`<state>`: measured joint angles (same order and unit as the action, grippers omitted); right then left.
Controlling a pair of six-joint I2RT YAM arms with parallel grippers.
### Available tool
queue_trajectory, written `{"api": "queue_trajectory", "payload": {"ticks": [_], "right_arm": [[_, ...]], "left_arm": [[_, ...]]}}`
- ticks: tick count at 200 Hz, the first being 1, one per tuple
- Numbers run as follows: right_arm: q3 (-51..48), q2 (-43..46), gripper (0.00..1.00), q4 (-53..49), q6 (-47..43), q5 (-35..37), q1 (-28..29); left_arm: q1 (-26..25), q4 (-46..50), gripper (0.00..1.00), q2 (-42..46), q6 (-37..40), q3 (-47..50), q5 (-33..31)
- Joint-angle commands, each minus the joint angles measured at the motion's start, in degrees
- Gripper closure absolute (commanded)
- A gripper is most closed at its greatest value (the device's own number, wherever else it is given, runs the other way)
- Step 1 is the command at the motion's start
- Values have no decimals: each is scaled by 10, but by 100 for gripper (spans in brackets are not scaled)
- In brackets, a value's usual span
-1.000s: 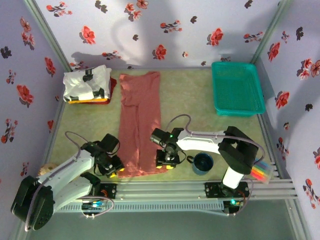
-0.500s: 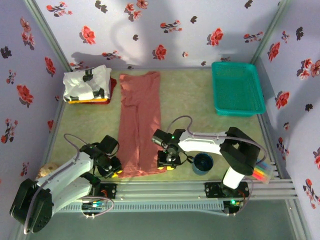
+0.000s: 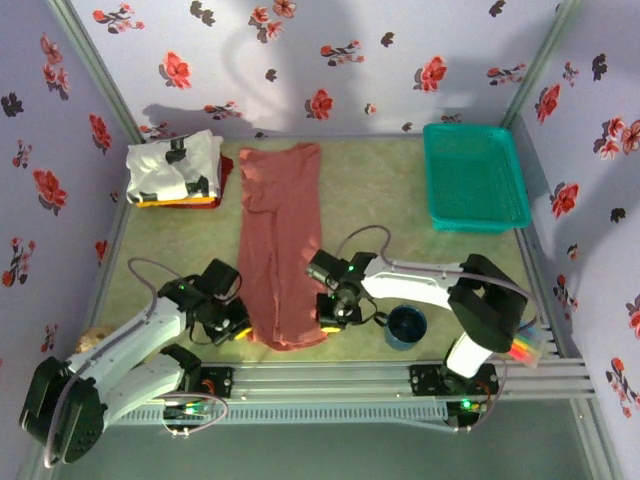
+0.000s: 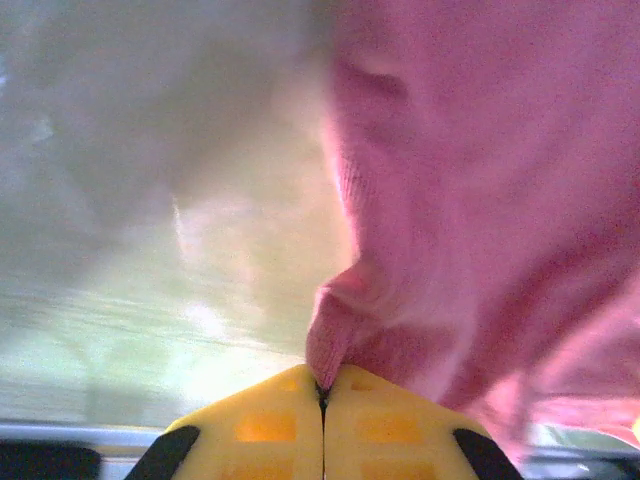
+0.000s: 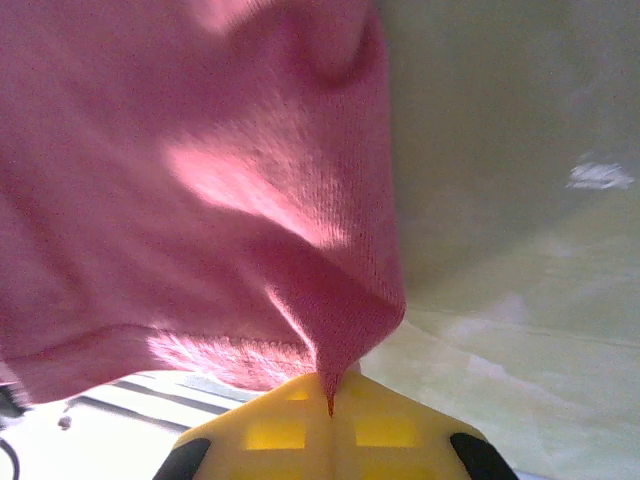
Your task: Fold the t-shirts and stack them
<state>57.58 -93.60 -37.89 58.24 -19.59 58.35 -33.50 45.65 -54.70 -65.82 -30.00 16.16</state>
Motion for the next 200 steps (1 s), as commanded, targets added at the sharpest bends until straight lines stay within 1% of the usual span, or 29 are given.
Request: {"api": "queue_trajectory", "payload": {"ticks": [1, 18, 37, 62, 72, 95, 119, 145, 158, 174, 189, 200], "right_arm": [[46, 31, 100, -38, -29, 24, -39], [79, 23, 100, -47, -61, 20, -74], [135, -10, 100, -60, -101, 12, -116], [244, -81, 100, -106, -149, 16, -169], [280, -109, 100, -109, -161, 15, -189], [359, -178, 100, -109, -176, 4, -233], [435, -258, 100, -104, -188, -19, -260], [548, -351, 100, -150, -219, -39, -279], [587, -378, 100, -167, -229, -37, -284], [609, -394, 100, -170, -230, -42, -293], [622, -403, 100, -174, -228, -45, -300], [626, -405, 100, -176, -227, -44, -303]], "left_arm": [[23, -16, 100, -35, 18, -56, 34], [47, -22, 100, -78, 49, -104, 42], [84, -12, 100, -130, 96, -164, 46], [141, -26, 100, -211, 138, -239, 62], [163, -36, 100, -252, 156, -273, 76], [204, -55, 100, -353, 207, -352, 81], [237, -69, 100, -468, 242, -446, 93], [267, -46, 100, -562, 266, -542, 102], [277, -34, 100, -589, 277, -573, 100], [287, -32, 100, -609, 276, -590, 102], [293, -40, 100, -616, 271, -589, 98], [298, -50, 100, -620, 265, -585, 109]]}}
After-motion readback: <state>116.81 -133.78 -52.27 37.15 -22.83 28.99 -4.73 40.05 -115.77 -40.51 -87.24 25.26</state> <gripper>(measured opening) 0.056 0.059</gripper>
